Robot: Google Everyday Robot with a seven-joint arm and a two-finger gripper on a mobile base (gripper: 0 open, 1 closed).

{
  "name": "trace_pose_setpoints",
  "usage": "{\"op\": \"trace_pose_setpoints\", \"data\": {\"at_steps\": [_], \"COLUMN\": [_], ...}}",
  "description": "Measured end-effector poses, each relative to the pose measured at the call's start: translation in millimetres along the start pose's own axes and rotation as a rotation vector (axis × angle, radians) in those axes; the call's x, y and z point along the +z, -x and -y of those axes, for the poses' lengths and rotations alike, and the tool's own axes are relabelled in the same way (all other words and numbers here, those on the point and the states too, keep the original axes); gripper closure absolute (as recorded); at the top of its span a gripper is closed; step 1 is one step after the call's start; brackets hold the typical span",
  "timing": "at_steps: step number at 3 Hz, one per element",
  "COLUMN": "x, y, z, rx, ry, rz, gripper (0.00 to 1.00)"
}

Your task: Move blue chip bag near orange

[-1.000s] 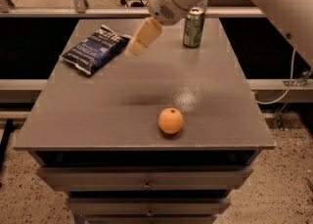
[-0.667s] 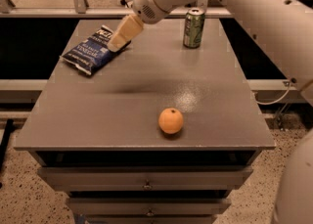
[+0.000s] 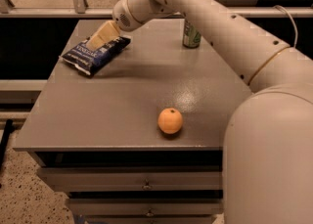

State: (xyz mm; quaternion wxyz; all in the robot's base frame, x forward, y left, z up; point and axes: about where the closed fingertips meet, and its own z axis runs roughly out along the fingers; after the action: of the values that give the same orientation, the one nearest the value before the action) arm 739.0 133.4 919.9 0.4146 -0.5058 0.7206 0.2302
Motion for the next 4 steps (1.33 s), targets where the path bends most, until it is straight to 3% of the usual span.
{"op": "trace_pose_setpoints", "data": {"at_steps": [2, 3, 4], "x": [49.3, 62.6, 66.3], "y": [-18.5, -31.7, -37.8], "z": [10.8, 16.2, 19.1], "rx": [0.097, 0.147, 0.172], "ry": [0.028, 0.037, 0.040], "rz": [-0.014, -0.029, -0.035], "gripper": [0.00, 0.16, 0.39]}}
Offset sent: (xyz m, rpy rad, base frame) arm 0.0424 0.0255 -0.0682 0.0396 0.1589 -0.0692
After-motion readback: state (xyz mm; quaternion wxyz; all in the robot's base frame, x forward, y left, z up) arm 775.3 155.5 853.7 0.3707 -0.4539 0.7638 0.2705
